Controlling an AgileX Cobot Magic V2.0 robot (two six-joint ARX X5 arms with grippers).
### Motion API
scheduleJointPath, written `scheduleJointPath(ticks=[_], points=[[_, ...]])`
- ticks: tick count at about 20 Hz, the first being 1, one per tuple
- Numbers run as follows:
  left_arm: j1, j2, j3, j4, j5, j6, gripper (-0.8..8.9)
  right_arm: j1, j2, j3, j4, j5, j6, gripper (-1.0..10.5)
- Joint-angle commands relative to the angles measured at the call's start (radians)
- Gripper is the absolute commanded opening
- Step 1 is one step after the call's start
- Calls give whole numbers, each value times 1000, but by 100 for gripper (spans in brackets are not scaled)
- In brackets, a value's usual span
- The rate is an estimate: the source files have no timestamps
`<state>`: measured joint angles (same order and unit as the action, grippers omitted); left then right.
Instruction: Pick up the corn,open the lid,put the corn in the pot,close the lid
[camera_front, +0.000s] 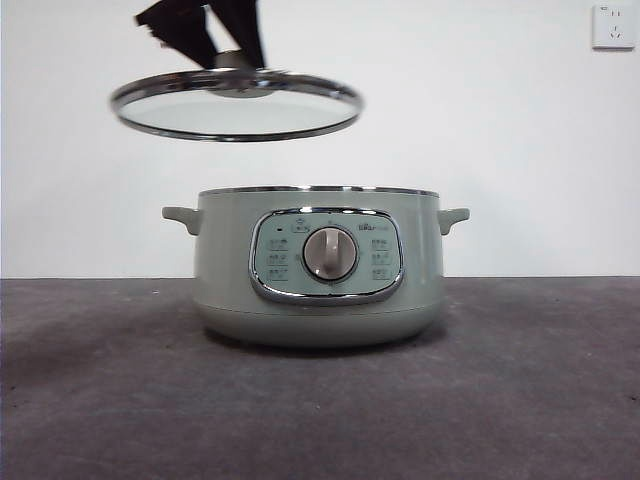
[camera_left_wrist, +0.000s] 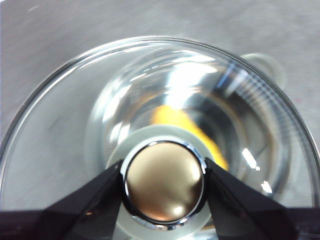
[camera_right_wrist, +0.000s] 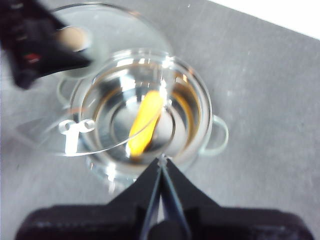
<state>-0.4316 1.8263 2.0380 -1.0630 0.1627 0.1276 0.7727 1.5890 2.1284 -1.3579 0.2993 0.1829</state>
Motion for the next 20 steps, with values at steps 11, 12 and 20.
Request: scheduleJointPath(ticks=[11,12,20], points=[[-177,126,3,136,-119,-46,-12,1,-465,-411,-23,-25,40,-7],[-177,140,3,144,-131,-46,-12,1,-489,-411,-23,-50,54,-7],[-164,160,3,173,-148,-54,-12,1,-596,-412,-23,-89,61,-7]])
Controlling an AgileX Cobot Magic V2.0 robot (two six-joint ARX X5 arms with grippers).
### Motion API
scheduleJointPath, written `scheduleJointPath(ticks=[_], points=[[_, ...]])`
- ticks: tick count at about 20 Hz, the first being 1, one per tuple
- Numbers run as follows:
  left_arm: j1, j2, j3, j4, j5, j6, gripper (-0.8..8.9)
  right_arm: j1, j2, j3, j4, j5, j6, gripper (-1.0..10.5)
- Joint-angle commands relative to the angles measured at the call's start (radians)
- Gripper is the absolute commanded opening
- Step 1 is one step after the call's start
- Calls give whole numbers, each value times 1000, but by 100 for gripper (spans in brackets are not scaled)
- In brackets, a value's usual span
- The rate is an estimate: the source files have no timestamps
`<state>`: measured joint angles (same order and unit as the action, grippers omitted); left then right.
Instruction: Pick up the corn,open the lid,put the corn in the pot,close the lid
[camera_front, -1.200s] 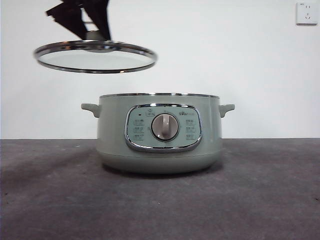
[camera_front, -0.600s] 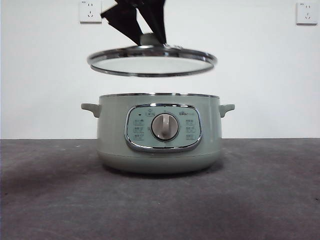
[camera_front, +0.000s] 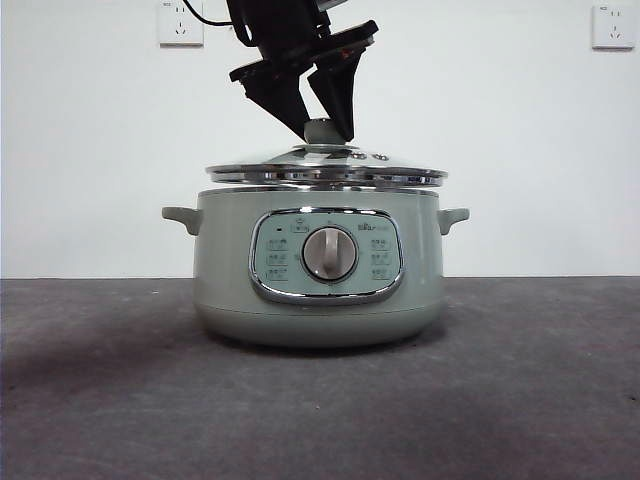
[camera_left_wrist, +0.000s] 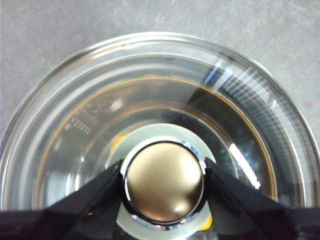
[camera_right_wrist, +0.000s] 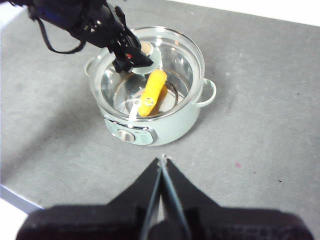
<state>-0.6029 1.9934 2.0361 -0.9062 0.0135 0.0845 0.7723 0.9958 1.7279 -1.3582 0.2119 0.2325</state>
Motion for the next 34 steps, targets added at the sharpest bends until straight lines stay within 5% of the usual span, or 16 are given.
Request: scheduleJointPath(ticks=[1,27,29,32,34], points=[[9,-7,5,7,-3,-10,-12,2,-6,-11,-23,-3,11,-7],[39,127,5,-56,92,14,-9,2,-5,-14,-23,-48,37,-7],[37,127,5,-51,92,14,96,2,-5,-14,-23,-48,37,-7],[37,122,7,-55,91,13,483,2,-5,-14,-23,-48,36,-7],[42,102,8,-51,91,13,543,2,-5,-14,-23,-49,36,-7]])
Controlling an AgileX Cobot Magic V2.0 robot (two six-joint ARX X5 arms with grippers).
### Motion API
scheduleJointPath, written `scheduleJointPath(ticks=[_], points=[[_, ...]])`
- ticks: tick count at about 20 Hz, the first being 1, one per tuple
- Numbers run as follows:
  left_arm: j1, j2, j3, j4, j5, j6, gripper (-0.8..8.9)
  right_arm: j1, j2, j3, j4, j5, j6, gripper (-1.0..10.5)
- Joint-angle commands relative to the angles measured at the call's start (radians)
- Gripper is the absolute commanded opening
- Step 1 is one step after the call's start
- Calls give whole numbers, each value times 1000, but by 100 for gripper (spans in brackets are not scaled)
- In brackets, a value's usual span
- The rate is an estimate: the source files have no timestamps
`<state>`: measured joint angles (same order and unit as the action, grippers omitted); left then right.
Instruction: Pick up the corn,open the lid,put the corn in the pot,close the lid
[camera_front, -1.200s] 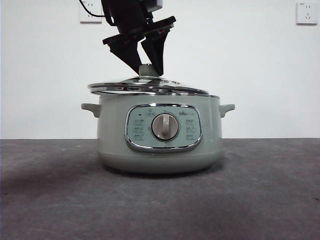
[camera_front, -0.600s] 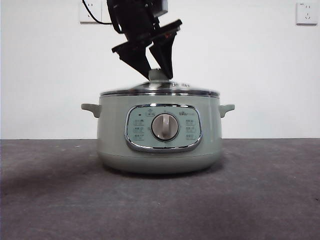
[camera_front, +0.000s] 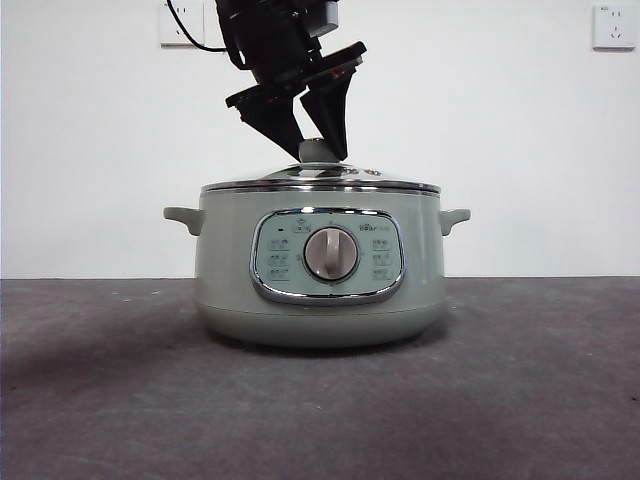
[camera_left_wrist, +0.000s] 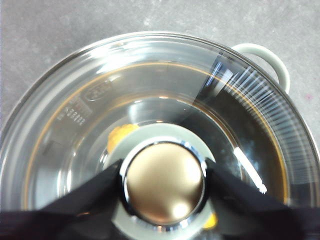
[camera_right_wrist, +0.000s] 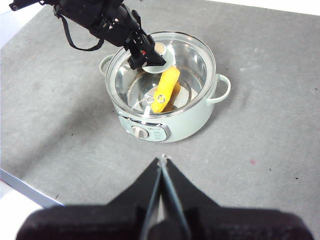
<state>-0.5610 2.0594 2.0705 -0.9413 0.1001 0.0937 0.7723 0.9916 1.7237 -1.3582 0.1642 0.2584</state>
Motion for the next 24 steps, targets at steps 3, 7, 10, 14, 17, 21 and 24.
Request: scheduleJointPath(ticks=[3,7,10,14,17,21,24], points=[[2,-19,-27,0,0,4,543,2,-1,-10,-23,-26,10,-7],[4,-126,-27,-4,-53,4,537,2,-1,-10,-23,-35,10,-7],[4,-227,-27,-59,-71,4,430,2,-1,-10,-23,-34,10,-4],[-2,-382,-27,-227,-63,5,-4,2,0,-10,-23,-10,10,-1],[-3,-497,-27,-338,-64,4,-3,0,7,-10,-23,30,7,-1],[-2,-607,-27,-335,-67,4,-3,1,18,-10,-23,100,7,0],[0,-648,-27,-317,-67,4,-3,0,29,-10,-22,106,7,-1]])
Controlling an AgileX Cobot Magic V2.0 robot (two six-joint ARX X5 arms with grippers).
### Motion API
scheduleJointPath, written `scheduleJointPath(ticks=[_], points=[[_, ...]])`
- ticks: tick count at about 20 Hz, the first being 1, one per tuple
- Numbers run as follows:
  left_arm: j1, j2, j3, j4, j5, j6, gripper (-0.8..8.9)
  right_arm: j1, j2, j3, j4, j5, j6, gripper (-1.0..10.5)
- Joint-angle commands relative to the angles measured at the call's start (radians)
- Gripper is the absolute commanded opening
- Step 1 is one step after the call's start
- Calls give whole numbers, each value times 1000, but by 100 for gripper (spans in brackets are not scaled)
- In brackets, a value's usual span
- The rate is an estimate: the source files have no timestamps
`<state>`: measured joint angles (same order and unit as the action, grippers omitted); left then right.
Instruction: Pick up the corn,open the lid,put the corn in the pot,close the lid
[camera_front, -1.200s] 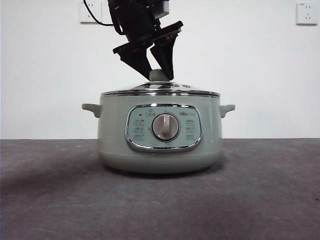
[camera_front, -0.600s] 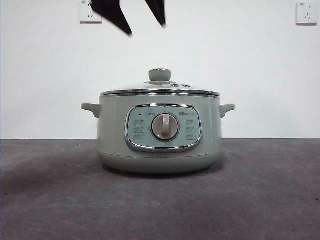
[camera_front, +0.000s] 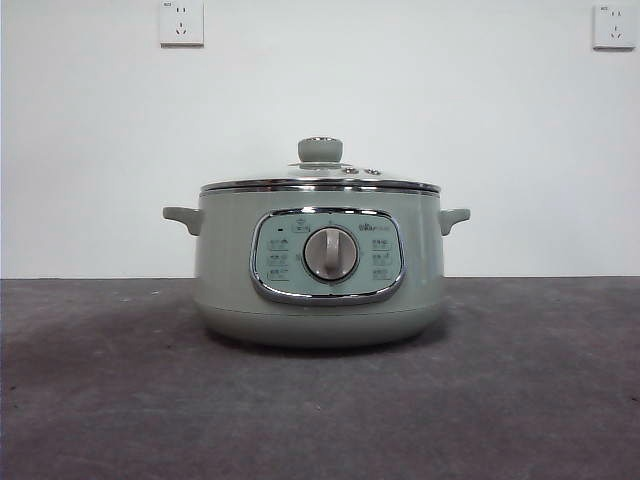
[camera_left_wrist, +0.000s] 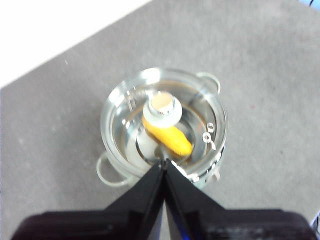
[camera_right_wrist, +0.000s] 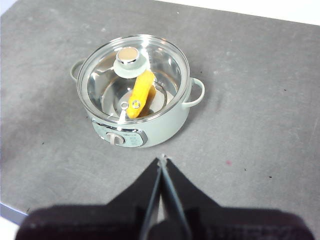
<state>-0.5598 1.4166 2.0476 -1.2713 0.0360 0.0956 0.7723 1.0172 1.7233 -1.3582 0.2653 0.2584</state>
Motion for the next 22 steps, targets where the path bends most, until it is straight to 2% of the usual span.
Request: scheduleJointPath(ticks=[1,5,6,7,9,12,13,16,18,20,22], points=[[-2,-10,-4,17,-3,2,-3,0,8,-10,-22,4,8,-1],[5,-3,-4,1,-3,-1,-3,0,22,-10,-22,5,7,0],[31,-3,-4,-53,-30,56,-3,0,29,-10,-23,4,7,-1],[56,-8,-28,-53,-36,72,-3,0,34,-10,-22,5,7,0],[95,-55,-113,-53,-2,65,-3,0,42,-10,-22,4,8,0],[151,-176,-348,5,31,66,-3,0,50,-10,-22,4,8,-1],[185,-234,-463,96,31,80,-3,0,55,-10,-22,4,7,0],[302,-477,-907,547,68,80,-3,0,65,-10,-22,5,8,-1],[371,-654,-1209,842,75,49,-3,0,68,-10,-22,4,7,-1],[443,-827,-1477,1052,65,19,-3,0,79,-10,-22,5,7,-1],[509,-988,-1687,1152,37,-20,-3,0,82,-10,-22,5,8,-1]])
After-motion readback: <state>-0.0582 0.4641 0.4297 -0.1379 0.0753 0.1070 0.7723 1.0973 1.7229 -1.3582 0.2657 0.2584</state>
